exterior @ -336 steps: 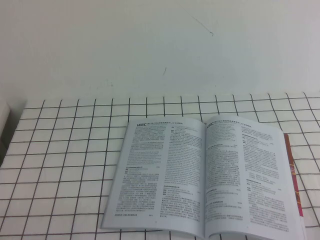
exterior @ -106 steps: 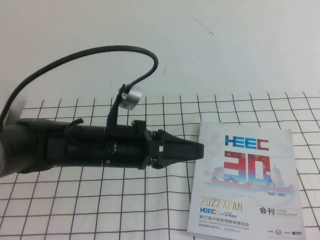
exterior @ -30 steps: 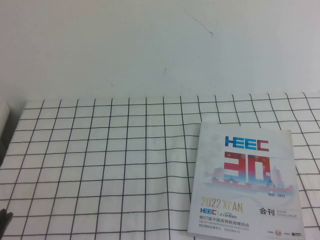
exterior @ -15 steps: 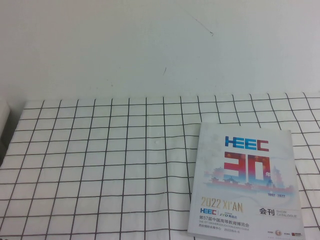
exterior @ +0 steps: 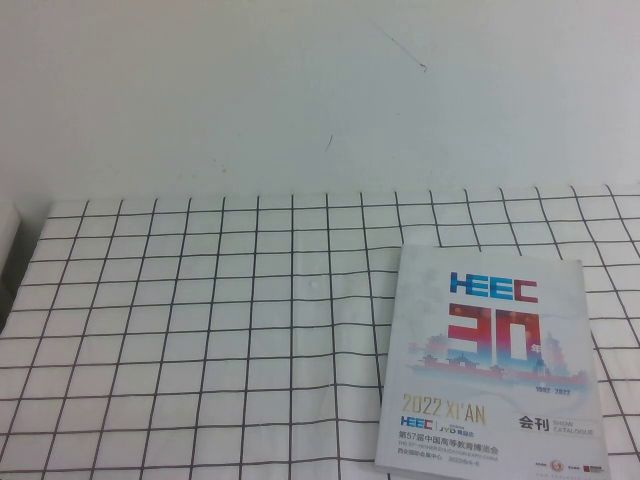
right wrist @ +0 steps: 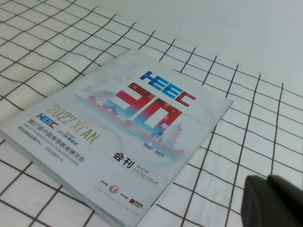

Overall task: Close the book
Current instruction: 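Close the open booklet and leave it lying on the table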

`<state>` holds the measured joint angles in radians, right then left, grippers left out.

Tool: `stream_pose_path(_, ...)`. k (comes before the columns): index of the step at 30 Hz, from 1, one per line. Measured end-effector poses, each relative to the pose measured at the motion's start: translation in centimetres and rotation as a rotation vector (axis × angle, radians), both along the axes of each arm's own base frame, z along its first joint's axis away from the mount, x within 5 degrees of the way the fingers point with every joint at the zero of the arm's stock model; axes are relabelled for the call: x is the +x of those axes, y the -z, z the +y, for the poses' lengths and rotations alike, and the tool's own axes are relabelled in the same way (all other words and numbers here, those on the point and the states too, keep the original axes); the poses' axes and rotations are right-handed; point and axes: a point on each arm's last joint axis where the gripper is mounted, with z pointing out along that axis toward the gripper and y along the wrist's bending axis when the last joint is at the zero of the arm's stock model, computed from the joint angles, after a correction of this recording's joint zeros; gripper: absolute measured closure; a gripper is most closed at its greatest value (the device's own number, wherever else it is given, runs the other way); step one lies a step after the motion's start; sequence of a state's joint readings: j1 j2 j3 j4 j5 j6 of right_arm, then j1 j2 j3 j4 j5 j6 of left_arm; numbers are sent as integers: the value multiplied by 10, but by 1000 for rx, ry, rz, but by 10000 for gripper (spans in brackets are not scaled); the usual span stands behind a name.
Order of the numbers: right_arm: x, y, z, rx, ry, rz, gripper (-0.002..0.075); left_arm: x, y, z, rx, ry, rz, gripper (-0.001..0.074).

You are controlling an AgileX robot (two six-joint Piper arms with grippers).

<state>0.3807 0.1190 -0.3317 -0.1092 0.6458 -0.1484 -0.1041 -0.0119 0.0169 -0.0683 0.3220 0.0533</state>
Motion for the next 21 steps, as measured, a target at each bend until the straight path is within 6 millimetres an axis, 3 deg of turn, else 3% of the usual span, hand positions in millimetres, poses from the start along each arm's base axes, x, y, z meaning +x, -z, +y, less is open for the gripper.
stream_pose_path(21, 0, 0, 0, 1, 0, 2, 729, 0, 0, 3, -81, -72, 14, 737)
